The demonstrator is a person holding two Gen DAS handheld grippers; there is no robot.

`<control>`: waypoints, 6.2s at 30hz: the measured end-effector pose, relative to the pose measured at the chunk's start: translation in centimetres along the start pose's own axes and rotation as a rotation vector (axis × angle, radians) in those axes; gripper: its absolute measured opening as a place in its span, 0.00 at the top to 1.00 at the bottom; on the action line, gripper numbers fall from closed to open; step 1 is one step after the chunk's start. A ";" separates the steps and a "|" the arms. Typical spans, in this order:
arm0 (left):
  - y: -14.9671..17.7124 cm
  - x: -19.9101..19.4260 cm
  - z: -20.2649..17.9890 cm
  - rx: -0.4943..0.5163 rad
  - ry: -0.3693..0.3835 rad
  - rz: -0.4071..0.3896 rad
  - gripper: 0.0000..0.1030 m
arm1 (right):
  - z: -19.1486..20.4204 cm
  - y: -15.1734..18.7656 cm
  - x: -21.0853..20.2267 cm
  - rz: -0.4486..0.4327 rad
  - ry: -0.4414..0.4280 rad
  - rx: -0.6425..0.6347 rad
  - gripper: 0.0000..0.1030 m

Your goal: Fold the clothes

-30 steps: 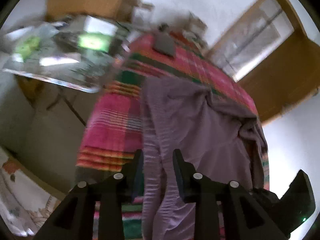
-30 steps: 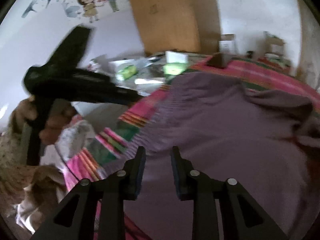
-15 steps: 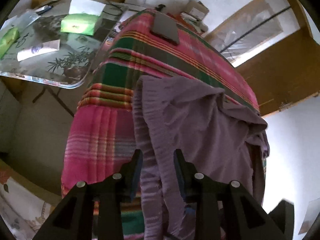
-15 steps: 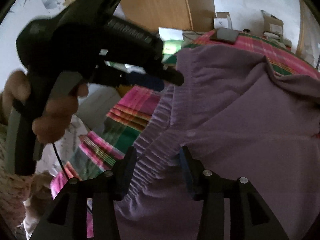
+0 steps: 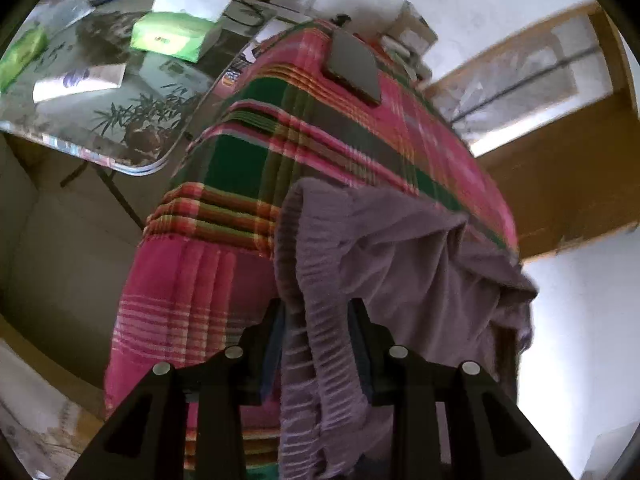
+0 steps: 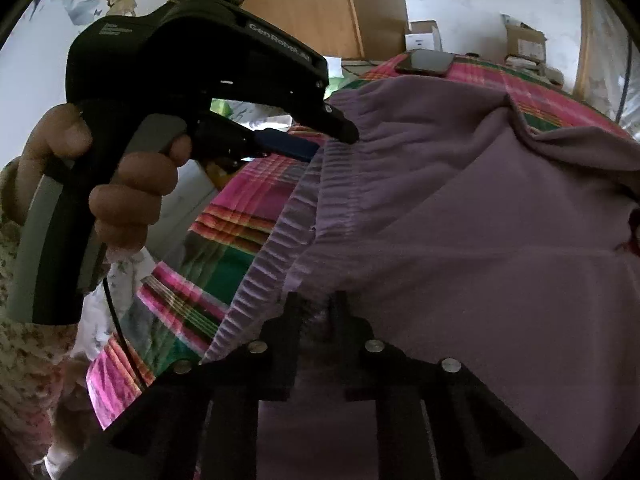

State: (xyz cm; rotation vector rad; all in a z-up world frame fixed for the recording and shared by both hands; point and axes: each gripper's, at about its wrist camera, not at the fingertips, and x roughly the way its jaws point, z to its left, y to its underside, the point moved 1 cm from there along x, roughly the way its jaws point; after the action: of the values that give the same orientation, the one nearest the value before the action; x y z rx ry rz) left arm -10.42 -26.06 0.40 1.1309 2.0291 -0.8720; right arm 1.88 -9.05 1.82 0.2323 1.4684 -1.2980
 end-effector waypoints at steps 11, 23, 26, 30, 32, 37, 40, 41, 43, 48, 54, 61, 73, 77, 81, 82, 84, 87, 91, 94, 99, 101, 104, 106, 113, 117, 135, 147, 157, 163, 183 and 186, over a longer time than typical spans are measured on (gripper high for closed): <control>1.5 -1.4 -1.0 0.022 -0.025 -0.020 0.69 | -1.3 0.2 -1.3 -0.045 -0.038 0.039 0.98; 4.6 -0.6 -1.3 0.057 -0.008 0.088 0.69 | -1.3 1.3 -2.1 -0.028 -0.128 0.047 0.91; 5.1 -0.6 -0.7 0.031 0.020 0.112 0.69 | -1.4 1.8 -2.2 -0.019 -0.155 0.054 0.85; 6.7 -0.8 0.0 -0.007 0.064 0.163 0.69 | -1.8 2.5 -2.8 -0.021 -0.159 0.055 0.83; 7.8 -1.1 0.0 0.000 0.089 0.178 0.69 | -1.9 2.7 -3.1 -0.026 -0.164 0.062 0.83; 9.2 -1.1 1.1 -0.049 0.168 0.190 0.69 | -2.2 3.1 -3.4 -0.031 -0.173 0.088 0.82; 9.2 -1.0 1.4 -0.068 0.204 0.183 0.69 | -2.6 3.4 -3.5 -0.032 -0.180 0.101 0.82; 9.2 -0.9 1.3 -0.070 0.210 0.184 0.69 | -2.6 3.5 -3.5 -0.032 -0.182 0.105 0.82; 9.3 -0.8 1.2 -0.074 0.230 0.191 0.69 | -2.6 3.6 -3.7 -0.034 -0.182 0.100 0.82; 9.3 -0.7 1.6 -0.126 0.332 0.189 0.69 | -2.4 3.8 -4.3 -0.047 -0.184 0.084 0.79; 9.4 -2.2 3.1 -0.172 0.444 0.111 0.69 | -2.6 3.7 -3.8 -0.046 -0.190 0.094 0.78; 8.9 -0.4 1.9 -0.184 0.506 0.119 0.69 | -2.6 3.9 -3.9 -0.048 -0.191 0.093 0.78; 9.1 0.9 0.9 -0.153 0.349 0.157 0.72 | -2.6 4.1 -4.2 -0.060 -0.187 0.097 0.77; 9.1 1.1 0.6 -0.142 0.322 0.147 0.94 | -2.7 4.2 -4.2 -0.052 -0.193 0.099 0.77; 8.8 0.0 2.0 -0.190 0.307 0.054 0.96 | -2.7 4.3 -4.3 -0.055 -0.189 0.097 0.77; 8.6 -0.7 2.4 -0.198 0.302 0.016 0.97 | -2.8 4.3 -4.3 -0.055 -0.188 0.099 0.77; 8.3 -1.7 2.7 -0.206 0.301 -0.028 0.97 | -2.7 4.3 -4.3 -0.057 -0.190 0.102 0.77; 8.1 -2.6 2.6 -0.211 0.306 -0.057 0.97 | -2.4 4.1 -4.5 -0.062 -0.194 0.095 0.77; 7.5 -3.3 3.1 -0.215 0.291 -0.091 0.97 | -1.8 3.7 -4.8 -0.072 -0.204 0.077 0.77; 7.6 -2.3 4.0 -0.231 0.273 -0.083 0.97 | -1.5 3.5 -4.8 -0.077 -0.213 0.061 0.77; 8.0 -0.8 4.9 -0.278 0.269 -0.054 0.96 | -1.7 3.8 -4.1 -0.045 -0.212 0.075 0.77; 8.1 -1.0 4.6 -0.263 0.250 -0.060 0.96 | -2.1 3.6 -4.4 -0.059 -0.204 0.086 0.77; 8.2 -1.2 4.1 -0.248 0.221 -0.070 0.96 | -2.5 3.6 -5.2 -0.087 -0.198 0.092 0.77; 8.4 -1.4 3.9 -0.241 0.199 -0.080 0.95 | -2.9 3.5 -5.6 -0.100 -0.191 0.095 0.77; 9.4 -2.7 4.2 -0.258 0.149 -0.099 0.88 | -6.2 4.0 -8.4 -0.158 -0.134 0.142 0.76; 10.2 -3.7 2.9 -0.215 0.111 -0.125 0.80 | -8.6 4.8 -10.3 -0.199 -0.096 0.193 0.75; 15.5 -3.1 -11.7 0.166 0.165 -0.057 0.69 | -18.9 11.8 -25.0 -0.423 0.236 0.363 0.74; 18.6 2.0 -20.6 0.304 0.227 0.085 0.67 | -24.7 16.4 -32.9 -0.424 0.553 0.376 0.74; 16.5 7.7 -24.9 0.295 0.217 0.157 0.67 | -28.5 13.1 -27.0 -0.324 0.482 0.303 0.74; 12.5 9.8 -24.5 0.188 0.186 0.113 0.65 | -31.6 9.7 -24.0 -0.288 0.440 0.293 0.74; 6.2 16.6 -25.3 0.043 0.161 0.156 0.64 | -31.1 2.1 -15.2 -0.163 0.443 -0.076 0.57; 6.0 17.0 -25.2 0.033 0.171 0.164 0.64 | -30.9 1.8 -13.9 -0.134 0.501 -0.136 0.57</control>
State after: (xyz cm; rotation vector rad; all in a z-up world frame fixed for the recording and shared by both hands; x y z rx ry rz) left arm -17.68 4.04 -0.11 1.4111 2.0281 -0.7514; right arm -9.44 22.73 5.32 0.3957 2.0178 -1.2954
